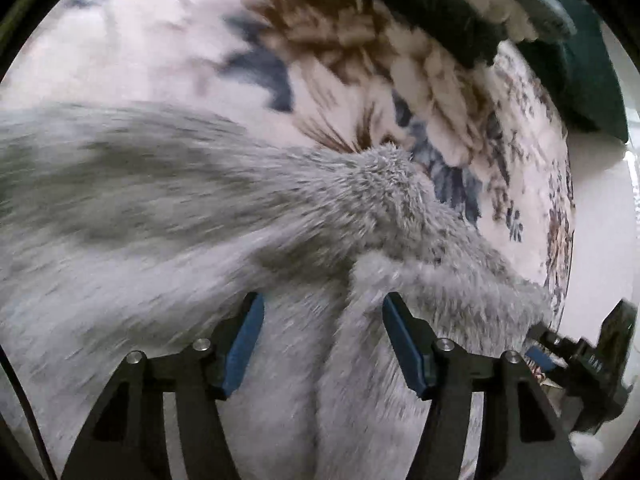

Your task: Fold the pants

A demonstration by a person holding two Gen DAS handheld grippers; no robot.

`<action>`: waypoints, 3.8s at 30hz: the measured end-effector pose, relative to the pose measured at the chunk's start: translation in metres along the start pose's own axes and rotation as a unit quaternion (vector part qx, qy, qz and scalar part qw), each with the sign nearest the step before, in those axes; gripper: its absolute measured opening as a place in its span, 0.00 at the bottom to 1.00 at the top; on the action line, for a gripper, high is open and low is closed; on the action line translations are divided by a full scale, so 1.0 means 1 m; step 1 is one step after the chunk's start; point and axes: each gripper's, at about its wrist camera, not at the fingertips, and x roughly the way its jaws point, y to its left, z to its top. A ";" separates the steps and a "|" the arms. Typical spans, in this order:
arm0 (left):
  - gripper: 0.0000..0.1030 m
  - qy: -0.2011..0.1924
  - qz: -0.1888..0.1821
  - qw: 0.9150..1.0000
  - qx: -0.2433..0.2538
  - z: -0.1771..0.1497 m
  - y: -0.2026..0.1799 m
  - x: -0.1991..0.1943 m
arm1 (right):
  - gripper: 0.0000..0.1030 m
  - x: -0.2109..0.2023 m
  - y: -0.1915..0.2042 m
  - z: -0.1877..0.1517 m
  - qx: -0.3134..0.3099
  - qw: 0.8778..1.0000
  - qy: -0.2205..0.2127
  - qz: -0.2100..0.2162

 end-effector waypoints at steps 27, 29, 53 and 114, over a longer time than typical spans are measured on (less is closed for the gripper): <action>0.30 -0.237 -0.088 0.892 -0.375 -0.078 0.278 -0.071 | 0.84 0.079 0.172 -0.082 -0.161 0.977 0.103 -0.097; 0.24 -0.249 -0.085 0.893 -0.365 -0.081 0.271 -0.079 | 0.84 0.080 0.172 -0.083 -0.160 0.977 0.102 -0.095; 0.18 -0.273 0.000 0.962 0.012 -0.075 -0.016 -0.149 | 0.95 -0.007 0.071 -0.083 -0.167 0.973 0.002 -0.157; 0.96 -0.050 0.138 0.989 0.007 -0.065 -0.059 -0.045 | 0.28 -0.090 -0.050 -0.060 -0.018 1.000 -0.004 0.017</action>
